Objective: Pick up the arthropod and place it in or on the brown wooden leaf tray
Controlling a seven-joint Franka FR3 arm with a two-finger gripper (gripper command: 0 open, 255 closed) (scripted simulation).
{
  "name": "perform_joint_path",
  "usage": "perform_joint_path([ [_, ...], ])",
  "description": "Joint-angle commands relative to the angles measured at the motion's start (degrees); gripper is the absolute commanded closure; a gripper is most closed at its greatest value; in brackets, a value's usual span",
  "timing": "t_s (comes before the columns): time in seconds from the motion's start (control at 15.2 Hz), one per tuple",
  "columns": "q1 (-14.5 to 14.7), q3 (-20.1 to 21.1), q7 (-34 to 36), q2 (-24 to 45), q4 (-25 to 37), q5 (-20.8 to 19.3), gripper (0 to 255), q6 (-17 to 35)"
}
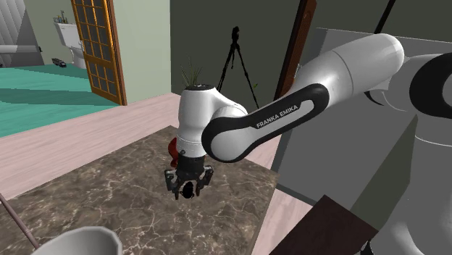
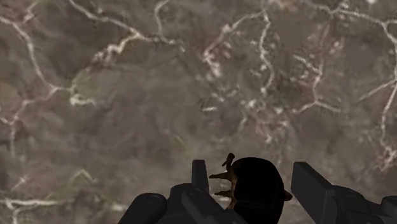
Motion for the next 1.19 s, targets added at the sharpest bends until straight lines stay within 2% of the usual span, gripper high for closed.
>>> perform_joint_path([
  [0.0, 0.00, 0.00, 0.00, 0.00, 0.00, 0.00, 255, 0.00],
  [0.53, 0.00, 0.00, 0.01, 0.01, 0.00, -0.01, 255, 0.01],
  [1.12, -0.83, 1.07, -1.24, -3.34, 2.99, 2.34, 255, -5.84],
])
